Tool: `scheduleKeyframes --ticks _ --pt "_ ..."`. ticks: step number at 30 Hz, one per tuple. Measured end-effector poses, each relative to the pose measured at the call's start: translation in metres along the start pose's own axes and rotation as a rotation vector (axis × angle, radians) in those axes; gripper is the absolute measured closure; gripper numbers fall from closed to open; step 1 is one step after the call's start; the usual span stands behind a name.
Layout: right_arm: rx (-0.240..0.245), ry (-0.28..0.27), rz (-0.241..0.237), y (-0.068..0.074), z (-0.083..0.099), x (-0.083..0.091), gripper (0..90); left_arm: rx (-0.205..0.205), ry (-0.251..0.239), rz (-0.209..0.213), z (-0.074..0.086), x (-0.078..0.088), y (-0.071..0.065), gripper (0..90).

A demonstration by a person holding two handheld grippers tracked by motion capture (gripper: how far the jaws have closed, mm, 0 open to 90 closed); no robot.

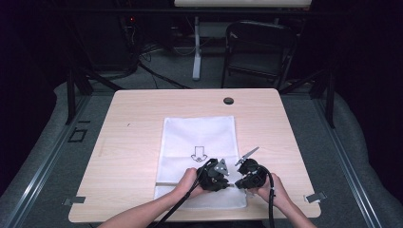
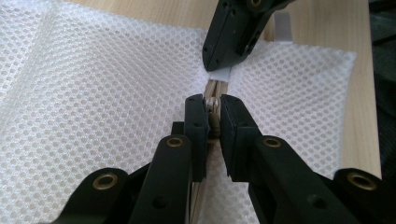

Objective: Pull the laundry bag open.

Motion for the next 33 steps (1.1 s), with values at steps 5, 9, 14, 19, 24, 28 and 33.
scheduleKeyframes --ticks 5,9,14,19,24,28,33 --pt "0.000 0.001 -0.007 0.001 0.000 0.000 90.0 0.005 0.009 -0.001 0.004 0.005 0.000 81.8" --pt "0.009 0.010 0.005 0.000 0.000 0.000 90.0 0.010 0.012 -0.001 0.006 0.007 0.001 81.8" --pt "0.008 0.011 0.003 0.000 0.000 0.000 90.0 0.013 0.012 0.003 0.008 0.009 0.001 81.8" --pt "0.011 0.013 0.008 0.000 0.000 0.000 90.0 0.018 0.016 -0.002 0.010 0.012 0.001 81.8" --pt "0.011 0.013 0.007 0.000 0.000 0.000 90.0 0.019 0.016 -0.007 0.013 0.015 0.001 81.8" --pt "0.012 0.014 0.007 0.000 0.000 0.001 90.0 0.024 0.017 -0.008 0.015 0.018 0.001 81.8" --pt "0.027 0.031 0.012 -0.001 0.000 0.002 90.0 0.030 0.018 -0.005 0.019 0.022 0.002 81.8"
Point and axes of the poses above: each handheld gripper's, and its own axes: x roughly backward along the jaws, z roughly out of its underside, y roughly to its left, the point moved 5 cm from there along -x, roughly forward along the jaws, and after that the axes turned 10 degrees about -x, right-handed, at the moved point
